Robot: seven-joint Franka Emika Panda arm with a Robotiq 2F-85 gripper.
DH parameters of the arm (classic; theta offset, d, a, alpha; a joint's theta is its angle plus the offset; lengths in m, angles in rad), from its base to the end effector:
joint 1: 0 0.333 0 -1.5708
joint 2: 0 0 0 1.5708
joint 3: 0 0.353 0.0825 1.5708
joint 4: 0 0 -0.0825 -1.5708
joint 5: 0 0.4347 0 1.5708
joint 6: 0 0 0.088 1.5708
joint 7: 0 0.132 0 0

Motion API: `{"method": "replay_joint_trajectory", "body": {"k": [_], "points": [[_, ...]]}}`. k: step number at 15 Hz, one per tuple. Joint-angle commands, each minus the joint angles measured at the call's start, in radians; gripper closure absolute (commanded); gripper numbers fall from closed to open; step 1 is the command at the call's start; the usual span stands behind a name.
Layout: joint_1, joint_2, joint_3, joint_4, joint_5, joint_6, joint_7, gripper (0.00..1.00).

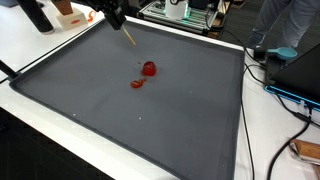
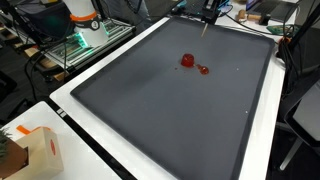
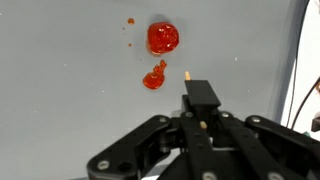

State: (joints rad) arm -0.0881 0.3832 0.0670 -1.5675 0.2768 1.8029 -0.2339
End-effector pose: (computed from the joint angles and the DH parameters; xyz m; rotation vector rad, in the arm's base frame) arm 0.7124 0.0093 0.4065 -2.8262 -0.1778 0.1549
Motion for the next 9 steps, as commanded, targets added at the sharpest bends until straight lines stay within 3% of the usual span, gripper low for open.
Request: {"method": "replay_joint_trajectory", "body": {"k": [1,4,5,9], "points": [[0.024,-0.040,-0.016,-0.049,-0.036,-0.009,0.027,0.97],[0.032,-0.043,-0.017,-0.051,-0.056,-0.003,0.036,0.97],[0.023,-0.012,-0.010,-0.011,-0.027,-0.004,0.015,0.87],[0.026,-0.013,-0.011,-0.012,-0.033,-0.004,0.017,0.87]]}}
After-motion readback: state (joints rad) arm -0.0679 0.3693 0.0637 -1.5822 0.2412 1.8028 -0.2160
